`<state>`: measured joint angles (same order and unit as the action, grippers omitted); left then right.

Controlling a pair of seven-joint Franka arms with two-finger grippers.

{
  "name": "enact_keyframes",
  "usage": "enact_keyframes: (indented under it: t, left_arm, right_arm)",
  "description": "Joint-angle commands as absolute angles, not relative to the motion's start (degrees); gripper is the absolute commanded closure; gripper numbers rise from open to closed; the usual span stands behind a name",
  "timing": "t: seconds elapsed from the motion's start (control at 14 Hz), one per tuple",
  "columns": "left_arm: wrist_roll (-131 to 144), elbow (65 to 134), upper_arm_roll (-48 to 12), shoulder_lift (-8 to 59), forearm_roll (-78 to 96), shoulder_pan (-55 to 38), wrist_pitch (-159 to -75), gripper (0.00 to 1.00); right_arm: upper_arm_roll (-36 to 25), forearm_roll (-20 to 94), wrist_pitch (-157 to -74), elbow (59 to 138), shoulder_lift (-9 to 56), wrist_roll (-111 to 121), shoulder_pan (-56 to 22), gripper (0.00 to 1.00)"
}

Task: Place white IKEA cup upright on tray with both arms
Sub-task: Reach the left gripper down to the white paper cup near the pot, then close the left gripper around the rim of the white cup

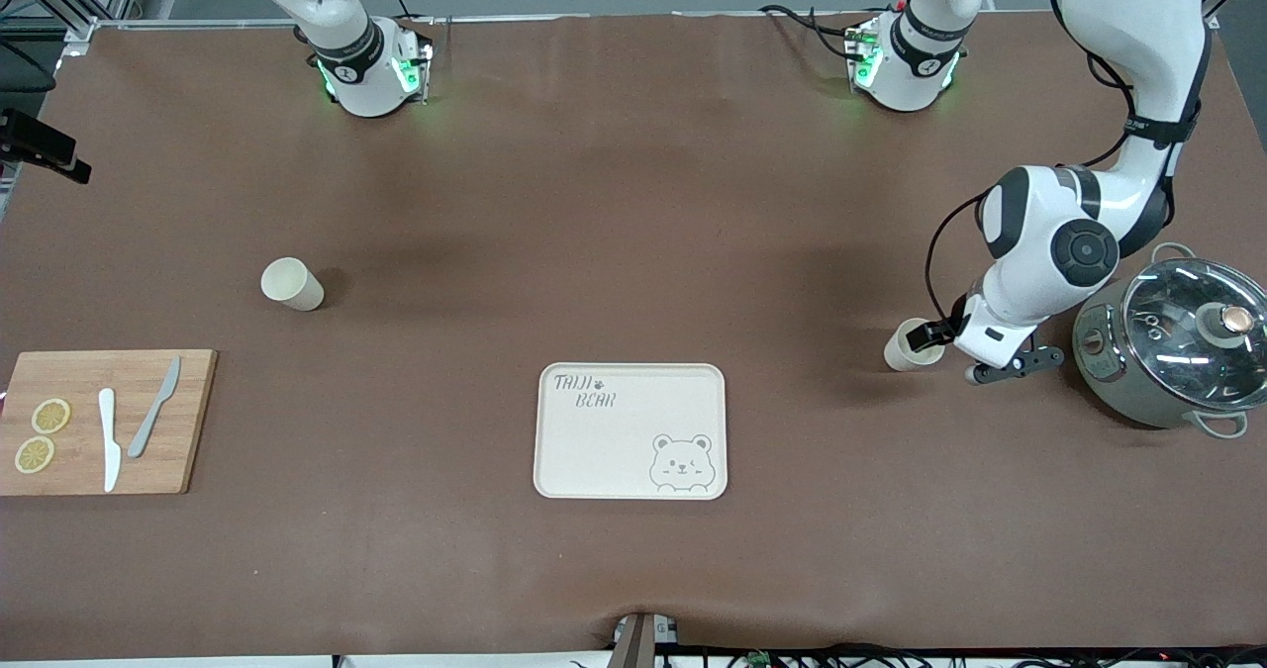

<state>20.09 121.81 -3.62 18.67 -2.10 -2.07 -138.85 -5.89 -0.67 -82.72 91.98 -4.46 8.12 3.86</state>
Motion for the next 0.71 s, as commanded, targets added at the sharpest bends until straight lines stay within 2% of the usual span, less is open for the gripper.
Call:
enact_keyframes:
  t: [0.0,0.07,0.29,0.43,0.57,0.64]
  left_arm:
    - [19.6,122.5,-4.0,19.5,-3.5,-1.5,-141.0,0.0]
    - [19.6,122.5,-4.0,20.2,-3.5,-1.5,-141.5,0.01]
    - [19.6,122.5,-4.0,21.5,-3.5,-1.5,-142.8,0.26]
    - [19.6,122.4,-4.0,22.1,-3.5,-1.5,-142.8,0.48]
    - [19.7,122.3,-4.0,22.1,-3.5,-1.5,-142.8,0.75]
    - [19.7,122.3,-4.1,22.1,-3.4,-1.5,-142.8,0.83]
  right_arm:
    - [-5.3,-0.5,-82.3,92.2,-5.0,7.7,4.8,0.0]
    - [-5.3,-0.3,-82.3,92.2,-5.0,7.7,4.9,0.0]
    - [-5.3,-0.1,-82.3,92.2,-4.9,7.7,5.3,0.0]
    - [-5.3,-0.1,-82.2,92.2,-4.9,7.7,5.4,0.0]
    - [-5.3,-0.1,-82.2,92.2,-4.9,7.7,5.4,0.0]
    - [-5.3,-0.1,-82.3,92.2,-4.9,7.7,5.4,0.0]
